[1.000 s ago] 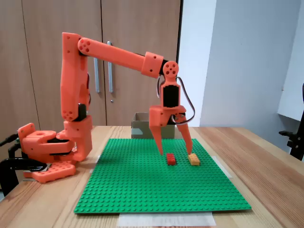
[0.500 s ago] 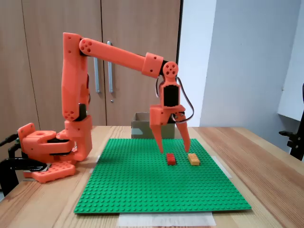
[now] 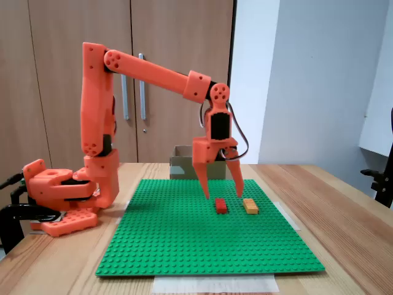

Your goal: Pick the red lego block and put it in the box.

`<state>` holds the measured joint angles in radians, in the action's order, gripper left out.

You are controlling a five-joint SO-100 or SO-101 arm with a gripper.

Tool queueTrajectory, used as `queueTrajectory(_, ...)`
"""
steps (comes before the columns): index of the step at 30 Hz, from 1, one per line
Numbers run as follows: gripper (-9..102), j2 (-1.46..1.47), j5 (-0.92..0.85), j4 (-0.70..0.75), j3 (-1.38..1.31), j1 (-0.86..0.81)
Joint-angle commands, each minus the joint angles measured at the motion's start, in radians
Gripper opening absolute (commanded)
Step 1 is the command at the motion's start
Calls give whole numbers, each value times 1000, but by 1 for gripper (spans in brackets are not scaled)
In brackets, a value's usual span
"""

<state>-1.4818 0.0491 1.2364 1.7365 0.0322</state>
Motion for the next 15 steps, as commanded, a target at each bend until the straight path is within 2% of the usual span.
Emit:
queueTrajectory(1, 31, -20, 6, -5, -5, 3)
queueTrajectory(15, 31, 34, 3, -31, -5, 15)
